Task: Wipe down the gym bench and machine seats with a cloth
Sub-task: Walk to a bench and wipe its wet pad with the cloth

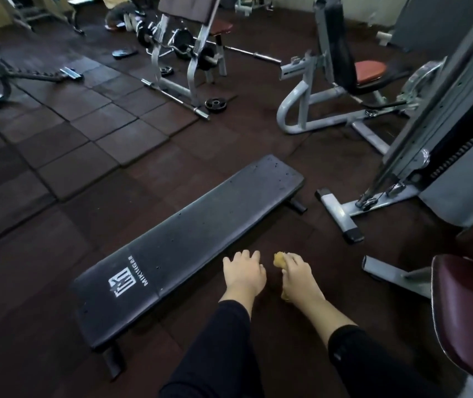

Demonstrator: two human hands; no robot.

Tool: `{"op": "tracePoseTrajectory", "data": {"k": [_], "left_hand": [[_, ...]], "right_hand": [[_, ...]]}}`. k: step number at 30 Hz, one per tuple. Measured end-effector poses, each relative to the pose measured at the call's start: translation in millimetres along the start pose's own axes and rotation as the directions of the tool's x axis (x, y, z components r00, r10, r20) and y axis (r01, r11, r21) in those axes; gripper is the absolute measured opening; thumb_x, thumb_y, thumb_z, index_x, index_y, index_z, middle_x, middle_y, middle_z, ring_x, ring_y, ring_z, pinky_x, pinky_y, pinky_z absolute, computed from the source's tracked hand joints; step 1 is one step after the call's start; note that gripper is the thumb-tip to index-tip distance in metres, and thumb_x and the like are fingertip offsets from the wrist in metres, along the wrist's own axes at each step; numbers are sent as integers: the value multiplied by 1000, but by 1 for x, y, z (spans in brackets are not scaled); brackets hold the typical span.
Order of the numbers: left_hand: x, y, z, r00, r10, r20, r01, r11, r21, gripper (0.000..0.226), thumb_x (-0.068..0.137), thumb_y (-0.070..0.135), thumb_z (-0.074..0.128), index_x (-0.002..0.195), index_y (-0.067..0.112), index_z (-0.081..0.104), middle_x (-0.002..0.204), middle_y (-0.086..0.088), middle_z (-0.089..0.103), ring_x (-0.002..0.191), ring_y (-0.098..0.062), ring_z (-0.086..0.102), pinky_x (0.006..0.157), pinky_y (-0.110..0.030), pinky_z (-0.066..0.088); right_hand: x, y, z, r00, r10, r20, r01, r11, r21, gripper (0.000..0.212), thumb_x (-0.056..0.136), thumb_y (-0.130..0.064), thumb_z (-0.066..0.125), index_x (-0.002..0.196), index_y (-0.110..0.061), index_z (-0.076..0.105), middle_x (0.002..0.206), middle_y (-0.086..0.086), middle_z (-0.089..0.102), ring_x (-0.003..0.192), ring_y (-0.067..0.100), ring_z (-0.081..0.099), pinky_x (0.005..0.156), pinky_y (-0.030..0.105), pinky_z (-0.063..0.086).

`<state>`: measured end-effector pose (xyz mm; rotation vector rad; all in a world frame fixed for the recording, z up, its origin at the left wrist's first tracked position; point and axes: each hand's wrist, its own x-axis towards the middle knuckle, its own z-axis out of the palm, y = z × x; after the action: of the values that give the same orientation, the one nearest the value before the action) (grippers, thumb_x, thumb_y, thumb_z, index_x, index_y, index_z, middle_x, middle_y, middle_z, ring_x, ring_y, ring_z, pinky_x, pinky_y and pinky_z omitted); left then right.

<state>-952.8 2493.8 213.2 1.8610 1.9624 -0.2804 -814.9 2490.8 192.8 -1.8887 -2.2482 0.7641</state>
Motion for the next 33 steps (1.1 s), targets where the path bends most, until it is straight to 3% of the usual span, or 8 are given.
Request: {"op": "tracePoseTrajectory", "data": {"k": [4,12,15,19,25,28,33], "left_hand": [[85,-5,-40,998,62,17,-62,998,6,47,102,35,30,148,21,33,146,-5,41,135,-25,36,110,-48,25],[206,-5,-102,990,139,-15,-138,989,56,44,101,34,31,143,22,37,139,-3,46,129,-24,41,104,-46,30],[237,3,-115,991,135,0,-135,990,37,46,102,35,30,147,23,32,142,-3,43,131,-24,40,105,-47,29],[282,13,-125,998,67,-20,-68,998,-5,48,102,33,28,150,25,27,144,-2,43,130,-24,40,105,-47,30],[332,30,-126,990,-140,30,143,983,-112,51,103,35,28,152,26,22,149,0,37,135,-22,35,108,-47,26],[356,38,-120,979,-201,30,203,968,-150,51,103,34,28,152,26,22,148,1,38,135,-21,35,107,-46,26],[402,44,-95,967,-248,55,254,951,-177,52,103,33,27,154,27,19,153,2,31,141,-19,28,114,-48,21]], "right_hand": [[77,0,-19,998,60,-32,-60,998,27,46,96,-9,40,142,-9,31,146,8,30,130,22,35,109,29,28],[188,6,-58,979,166,-117,-155,983,95,47,95,-7,41,141,-7,34,146,11,32,127,28,39,107,29,27],[222,12,-71,987,128,-98,-124,991,47,48,96,-9,40,143,-6,30,148,10,29,131,25,34,109,28,25],[278,30,-93,997,21,-74,-22,1000,-8,52,94,-6,43,143,-5,28,148,10,29,137,24,27,110,30,23],[361,81,-102,991,-129,28,130,991,-29,48,86,2,49,133,-5,46,138,12,44,129,32,41,104,37,35],[402,113,-92,990,-130,59,129,991,16,48,84,2,49,131,-9,48,137,10,45,128,31,42,104,38,38],[448,150,-73,994,-109,32,108,993,44,47,91,-3,45,138,-7,42,142,10,39,131,30,36,107,34,31]]}}
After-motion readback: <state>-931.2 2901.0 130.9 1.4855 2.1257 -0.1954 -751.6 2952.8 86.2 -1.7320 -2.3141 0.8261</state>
